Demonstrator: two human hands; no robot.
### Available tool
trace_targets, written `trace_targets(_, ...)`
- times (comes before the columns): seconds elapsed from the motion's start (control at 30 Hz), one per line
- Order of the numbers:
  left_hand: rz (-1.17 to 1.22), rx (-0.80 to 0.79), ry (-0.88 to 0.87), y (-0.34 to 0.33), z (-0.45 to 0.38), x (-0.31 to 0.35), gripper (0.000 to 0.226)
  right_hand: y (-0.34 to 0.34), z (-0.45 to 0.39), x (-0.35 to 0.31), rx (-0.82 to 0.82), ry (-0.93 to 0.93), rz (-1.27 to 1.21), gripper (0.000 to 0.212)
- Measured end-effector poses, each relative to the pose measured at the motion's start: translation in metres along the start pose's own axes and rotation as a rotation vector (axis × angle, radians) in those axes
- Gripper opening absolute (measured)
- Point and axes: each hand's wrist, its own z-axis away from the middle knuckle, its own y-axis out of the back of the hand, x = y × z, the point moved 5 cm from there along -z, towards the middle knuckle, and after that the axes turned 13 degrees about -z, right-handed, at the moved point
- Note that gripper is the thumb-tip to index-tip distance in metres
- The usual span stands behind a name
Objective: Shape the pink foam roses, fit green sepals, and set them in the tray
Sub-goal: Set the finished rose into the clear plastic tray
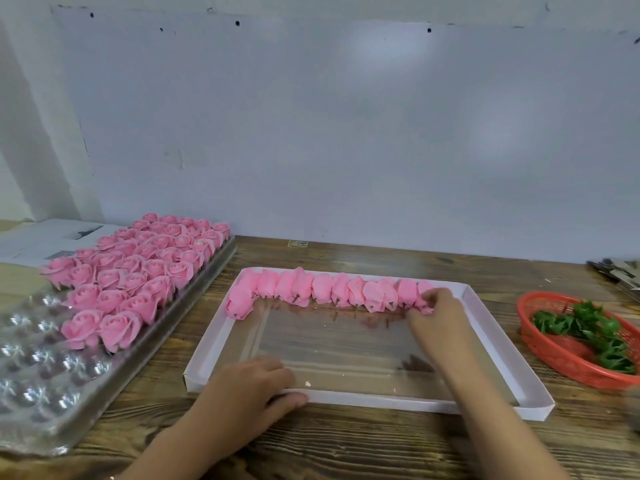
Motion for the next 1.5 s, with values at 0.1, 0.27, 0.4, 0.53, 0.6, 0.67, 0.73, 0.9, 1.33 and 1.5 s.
trace_targets(0.1, 0.025, -0.038, 0.038, -0.003, 0.0, -0.001, 0.049, 0.019, -0.032, 0.016, 0.072, -0.089, 0.233, 0.047)
trace_targets(0.27, -0.053, 0.023, 0.024, 0.0, 0.001, 0.003, 0.037, 0.018, -0.052, 0.029, -0.073, -0.111, 0.44, 0.047)
trace_targets(0.4, -0.053, 0.054, 0.016, 0.003, 0.0, 0.004, 0.034, 0.02, -0.052, 0.033, -0.07, -0.099, 0.526, 0.047)
trace_targets(0.53, -0.04, 0.066, 0.018, 0.005, 0.0, 0.005, 0.032, 0.019, -0.053, 0.036, -0.065, -0.087, 0.531, 0.042)
trace_targets(0.6, -0.034, 0.065, 0.021, 0.005, 0.001, 0.004, 0.033, 0.02, -0.056, 0.038, -0.064, -0.085, 0.519, 0.04)
trace_targets(0.67, -0.023, 0.066, 0.02, 0.004, 0.001, 0.005, 0.033, 0.021, -0.059, 0.04, -0.061, -0.081, 0.519, 0.038)
trace_targets(0.73, -0.03, 0.073, 0.011, 0.005, 0.0, 0.005, 0.032, 0.021, -0.063, 0.041, -0.065, -0.055, 0.511, 0.037)
trace_targets(0.9, -0.035, 0.076, -0.001, 0.004, 0.001, 0.005, 0.03, 0.022, -0.066, 0.042, -0.044, -0.053, 0.479, 0.035)
trace_targets(1.33, 0.293, -0.127, 0.141, 0.002, -0.003, 0.002, 0.04, 0.044, -0.024, 0.007, 0.01, -0.182, -0.61, 0.014)
trace_targets(1.5, 0.66, -0.127, 0.369, 0.006, -0.028, 0.017, 0.039, -0.016, 0.032, -0.03, -0.451, -0.527, -1.243, 0.033)
